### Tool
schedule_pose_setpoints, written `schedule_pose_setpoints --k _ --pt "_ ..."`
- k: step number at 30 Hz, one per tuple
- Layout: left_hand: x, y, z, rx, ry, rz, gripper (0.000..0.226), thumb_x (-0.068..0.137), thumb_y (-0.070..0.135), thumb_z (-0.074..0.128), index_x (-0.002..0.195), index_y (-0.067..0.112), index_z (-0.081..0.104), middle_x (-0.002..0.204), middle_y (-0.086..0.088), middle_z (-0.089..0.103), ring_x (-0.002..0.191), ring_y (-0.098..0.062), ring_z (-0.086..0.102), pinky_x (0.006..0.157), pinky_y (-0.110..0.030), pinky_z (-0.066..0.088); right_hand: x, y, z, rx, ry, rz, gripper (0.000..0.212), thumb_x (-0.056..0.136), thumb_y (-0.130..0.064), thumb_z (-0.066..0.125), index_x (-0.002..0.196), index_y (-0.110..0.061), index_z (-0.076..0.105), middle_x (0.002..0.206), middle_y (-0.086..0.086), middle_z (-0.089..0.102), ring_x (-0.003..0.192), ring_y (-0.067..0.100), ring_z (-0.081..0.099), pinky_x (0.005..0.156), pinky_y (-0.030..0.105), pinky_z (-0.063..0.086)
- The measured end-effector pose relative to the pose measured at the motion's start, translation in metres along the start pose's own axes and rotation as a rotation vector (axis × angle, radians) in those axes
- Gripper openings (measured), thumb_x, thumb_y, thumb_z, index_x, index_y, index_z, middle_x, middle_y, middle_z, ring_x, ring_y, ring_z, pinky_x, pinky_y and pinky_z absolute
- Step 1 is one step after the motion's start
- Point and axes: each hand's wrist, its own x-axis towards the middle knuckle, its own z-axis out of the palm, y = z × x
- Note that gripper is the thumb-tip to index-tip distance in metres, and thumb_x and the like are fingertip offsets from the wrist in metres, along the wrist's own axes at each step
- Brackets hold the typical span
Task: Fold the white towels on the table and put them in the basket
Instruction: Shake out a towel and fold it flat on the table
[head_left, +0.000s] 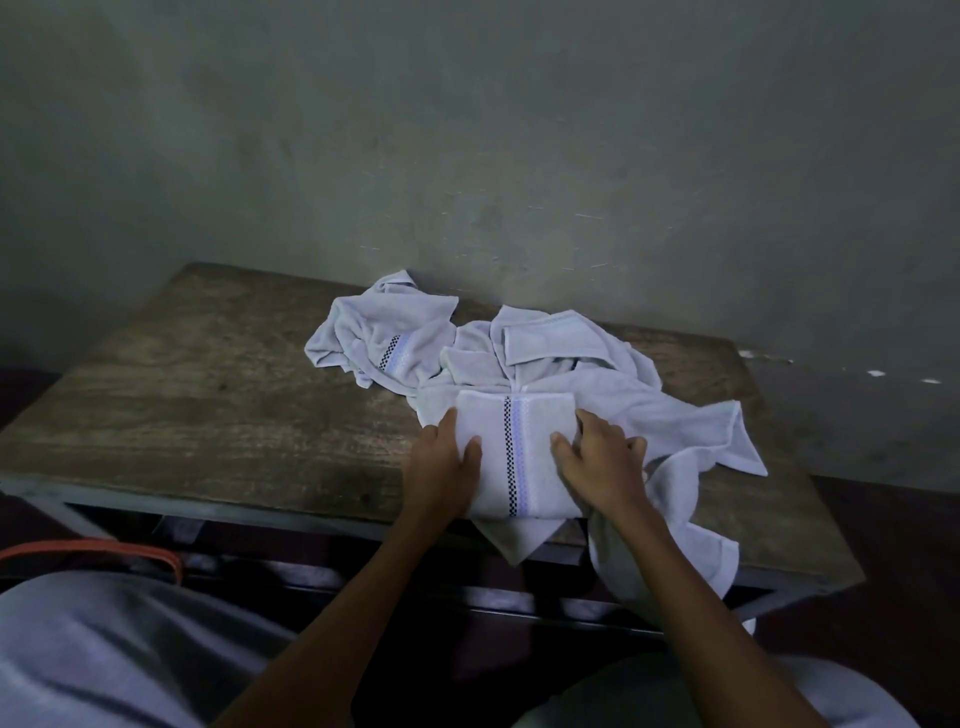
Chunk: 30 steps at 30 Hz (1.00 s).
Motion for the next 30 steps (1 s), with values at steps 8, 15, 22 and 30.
schedule_pose_setpoints --k 8,15,22,30 --pt "0.004 0.005 0.002 -0.165 -0.039 -0.053 0.068 0.079 0.046 0.039 0.138 0.012 0.041 0.13 -0.012 0.054 0.119 -0.029 0.049 0.1 -0.04 0.039 0.004 0.003 0.004 0.194 -0.033 0.03 0.045 0.09 -0.045 0.048 0.126 -0.019 0.049 0.121 0.002 0.059 0.114 0.025 0.049 0.092 0.041 0.025" --pt "0.004 0.01 0.003 -0.319 -0.05 -0.088 0.056 0.091 0.029 0.047 0.14 0.005 0.036 0.14 -0.013 0.046 0.128 -0.029 0.043 0.107 -0.035 0.032 0.001 -0.002 -0.002 0.297 -0.14 0.096 0.054 0.092 -0.041 0.048 0.138 -0.016 0.036 0.122 0.005 0.059 0.118 0.028 0.05 0.1 0.041 0.023" --pt "-0.004 0.021 -0.01 -0.535 0.1 -0.055 0.045 0.093 0.021 0.053 0.135 0.008 0.044 0.133 -0.01 0.052 0.121 -0.024 0.049 0.104 -0.042 0.039 -0.014 -0.015 -0.02 0.663 -0.049 0.07 0.041 0.095 -0.023 0.049 0.134 -0.016 0.039 0.113 -0.005 0.052 0.111 0.017 0.051 0.095 0.031 0.036" --pt "-0.014 0.048 -0.085 -0.731 0.262 0.057 0.034 0.095 0.015 0.052 0.129 0.012 0.05 0.119 0.009 0.053 0.113 -0.011 0.053 0.093 -0.024 0.042 -0.021 -0.069 -0.073 0.81 0.117 -0.048 0.037 0.097 -0.016 0.044 0.134 -0.012 0.045 0.12 -0.001 0.054 0.108 0.012 0.05 0.089 0.024 0.036"
